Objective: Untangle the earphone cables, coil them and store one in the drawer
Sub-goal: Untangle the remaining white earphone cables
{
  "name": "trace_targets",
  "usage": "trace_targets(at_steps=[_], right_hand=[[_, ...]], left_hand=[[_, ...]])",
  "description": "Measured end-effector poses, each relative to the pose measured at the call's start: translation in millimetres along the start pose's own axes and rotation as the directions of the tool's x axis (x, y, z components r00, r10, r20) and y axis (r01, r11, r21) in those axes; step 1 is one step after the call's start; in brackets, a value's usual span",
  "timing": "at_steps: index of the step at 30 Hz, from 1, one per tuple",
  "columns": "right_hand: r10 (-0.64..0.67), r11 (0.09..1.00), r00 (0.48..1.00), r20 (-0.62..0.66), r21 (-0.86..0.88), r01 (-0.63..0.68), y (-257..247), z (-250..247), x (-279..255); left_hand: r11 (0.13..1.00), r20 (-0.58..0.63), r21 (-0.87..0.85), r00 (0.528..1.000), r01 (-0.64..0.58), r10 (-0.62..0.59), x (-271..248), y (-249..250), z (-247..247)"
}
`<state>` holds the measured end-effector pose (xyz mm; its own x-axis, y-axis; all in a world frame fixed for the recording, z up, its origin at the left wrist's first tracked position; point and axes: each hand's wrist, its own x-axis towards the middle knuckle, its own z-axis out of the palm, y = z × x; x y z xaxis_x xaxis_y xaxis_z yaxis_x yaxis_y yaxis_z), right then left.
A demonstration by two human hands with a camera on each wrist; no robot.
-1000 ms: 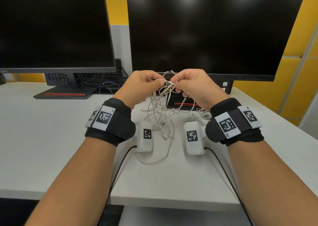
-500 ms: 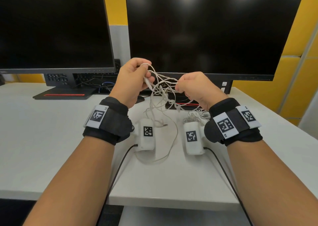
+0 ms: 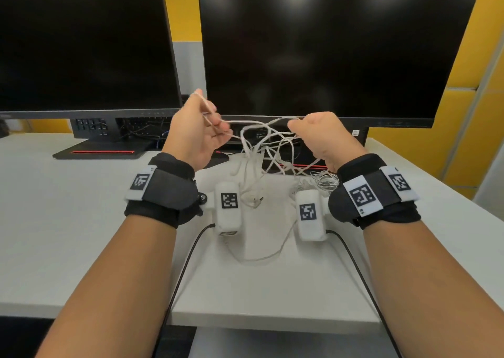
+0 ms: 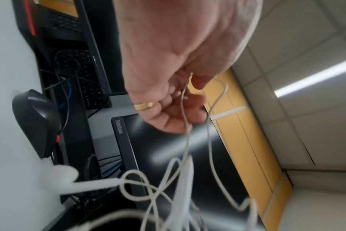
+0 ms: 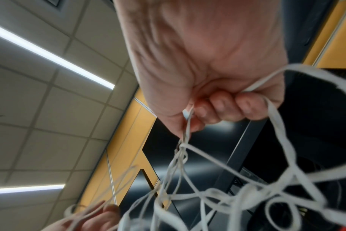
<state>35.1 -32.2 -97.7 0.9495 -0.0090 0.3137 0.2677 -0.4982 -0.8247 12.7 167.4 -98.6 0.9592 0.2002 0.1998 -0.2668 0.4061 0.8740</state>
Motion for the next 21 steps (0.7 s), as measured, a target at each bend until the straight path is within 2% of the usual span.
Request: trace_targets(at_steps=[1, 3, 6, 7, 9, 11, 13, 16, 19, 21], right_hand=[[0.014, 1.000, 1.000, -0.019, -0.004, -0.015, 1.6, -0.5, 1.4], [0.038, 0.999, 0.997, -0.067, -0.017, -0.039, 4.4, -2.0, 3.7], [0.056, 0.995, 0.990, -0.132, 0.095, -0.043, 3.8, -3.5, 4.6], [0.050, 0.990, 0.990, -0.129, 0.136, -0.033, 2.8, -3.5, 5.1], [0.024, 0.986, 0.996, -0.086, 0.169, -0.009, 1.0, -2.4, 4.9], [-0.019, 0.987, 0.999, -0.038, 0.160, 0.025, -0.2, -1.1, 3.6], [-0.054, 0.987, 0.999, 0.005, 0.152, 0.052, -1.0, -0.5, 1.3], [-0.091, 0.981, 0.994, 0.053, 0.175, 0.081, -2.0, -0.5, -1.5], [-0.109, 0.978, 0.991, 0.081, 0.188, 0.092, -2.7, 1.9, -2.7], [-0.110, 0.979, 0.990, 0.087, 0.184, 0.093, -2.9, 2.9, -3.2]], left_hand=[[0.999, -0.017, -0.046, 1.000, 0.003, -0.004, 0.1, 1.5, -2.2], [1.000, -0.061, -0.027, 0.998, -0.010, 0.008, -0.2, 5.0, -3.9], [0.981, -0.166, 0.195, 0.986, 0.000, 0.033, -0.9, 11.2, -0.6], [0.955, -0.168, 0.295, 0.985, 0.027, 0.024, -0.5, 11.8, 1.3], [0.883, -0.122, 0.460, 0.992, 0.087, -0.034, 0.0, 13.3, 7.6], [0.842, -0.063, 0.533, 0.997, 0.080, -0.055, -2.2, 12.6, 13.1], [0.829, -0.020, 0.557, 0.999, 0.040, -0.034, -6.4, 10.9, 17.0], [0.818, 0.014, 0.573, 0.998, 0.043, -0.062, -10.3, 5.0, 16.6], [0.808, 0.136, 0.589, 0.985, 0.008, -0.108, -10.5, -1.8, 12.7], [0.757, 0.192, 0.654, 0.968, -0.004, -0.160, -11.4, -4.2, 17.9]])
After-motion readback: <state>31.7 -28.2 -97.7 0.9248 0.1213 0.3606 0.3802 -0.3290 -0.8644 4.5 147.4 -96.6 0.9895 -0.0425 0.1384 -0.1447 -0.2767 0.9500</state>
